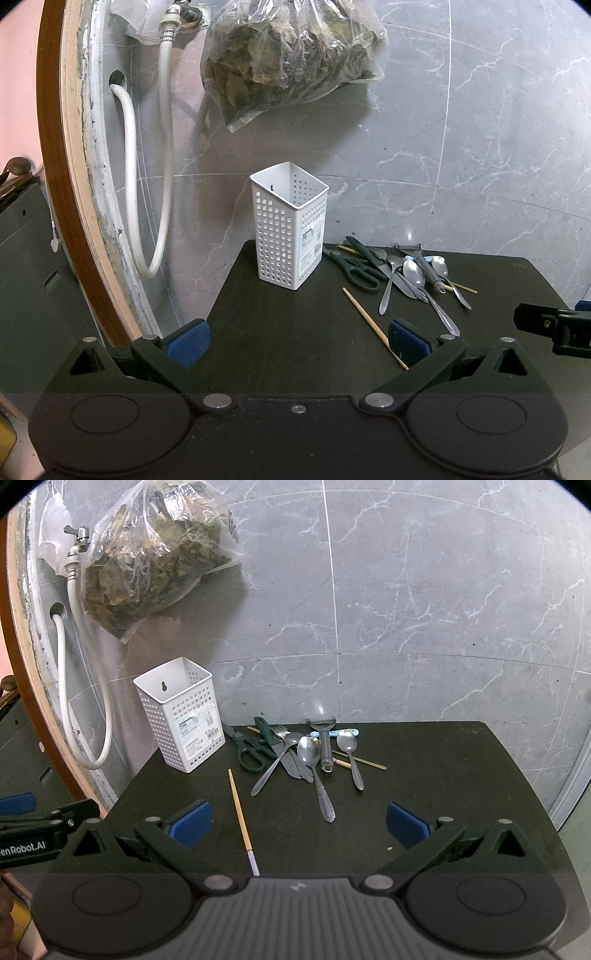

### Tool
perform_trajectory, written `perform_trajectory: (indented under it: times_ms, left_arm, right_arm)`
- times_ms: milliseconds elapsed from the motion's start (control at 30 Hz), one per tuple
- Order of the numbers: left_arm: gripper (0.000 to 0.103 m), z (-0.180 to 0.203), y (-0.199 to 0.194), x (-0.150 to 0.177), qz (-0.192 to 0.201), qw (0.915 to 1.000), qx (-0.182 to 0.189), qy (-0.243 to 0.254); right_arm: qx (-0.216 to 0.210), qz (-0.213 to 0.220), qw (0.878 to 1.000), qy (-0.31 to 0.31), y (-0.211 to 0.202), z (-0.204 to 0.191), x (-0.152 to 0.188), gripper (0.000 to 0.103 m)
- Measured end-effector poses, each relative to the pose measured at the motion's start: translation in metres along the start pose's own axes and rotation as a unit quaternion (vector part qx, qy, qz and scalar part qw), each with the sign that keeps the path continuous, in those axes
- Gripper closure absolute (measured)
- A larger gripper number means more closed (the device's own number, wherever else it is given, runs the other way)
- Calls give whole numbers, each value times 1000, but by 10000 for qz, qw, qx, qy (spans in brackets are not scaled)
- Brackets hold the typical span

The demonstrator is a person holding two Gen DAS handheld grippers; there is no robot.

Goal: Organize utensils

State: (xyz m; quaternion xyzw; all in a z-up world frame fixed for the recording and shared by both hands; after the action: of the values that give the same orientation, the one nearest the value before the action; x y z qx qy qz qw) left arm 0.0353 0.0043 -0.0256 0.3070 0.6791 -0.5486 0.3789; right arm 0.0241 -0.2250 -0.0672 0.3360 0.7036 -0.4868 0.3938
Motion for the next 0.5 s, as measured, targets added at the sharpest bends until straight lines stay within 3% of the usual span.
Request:
perform_trajectory:
  times_ms: [500]
  left_arm:
    - [1,-1,8,6,-29,10000,-33,0]
  right_arm:
    - [-10,-1,10000,-1,4,7,-1,0]
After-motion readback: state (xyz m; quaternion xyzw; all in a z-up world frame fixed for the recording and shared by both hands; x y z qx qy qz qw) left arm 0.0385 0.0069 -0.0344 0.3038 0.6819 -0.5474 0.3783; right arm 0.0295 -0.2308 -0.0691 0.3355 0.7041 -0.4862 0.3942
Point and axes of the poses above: each gripper's, at about its wrist camera, not at the fingertips, and y roughly the way its jaws point, z to its right, x to its underside, the point moved 4 cm from there along y, roughly the way its jaws point, and after that the axes turned 12 degrees about -x, right-handed, at the moved point
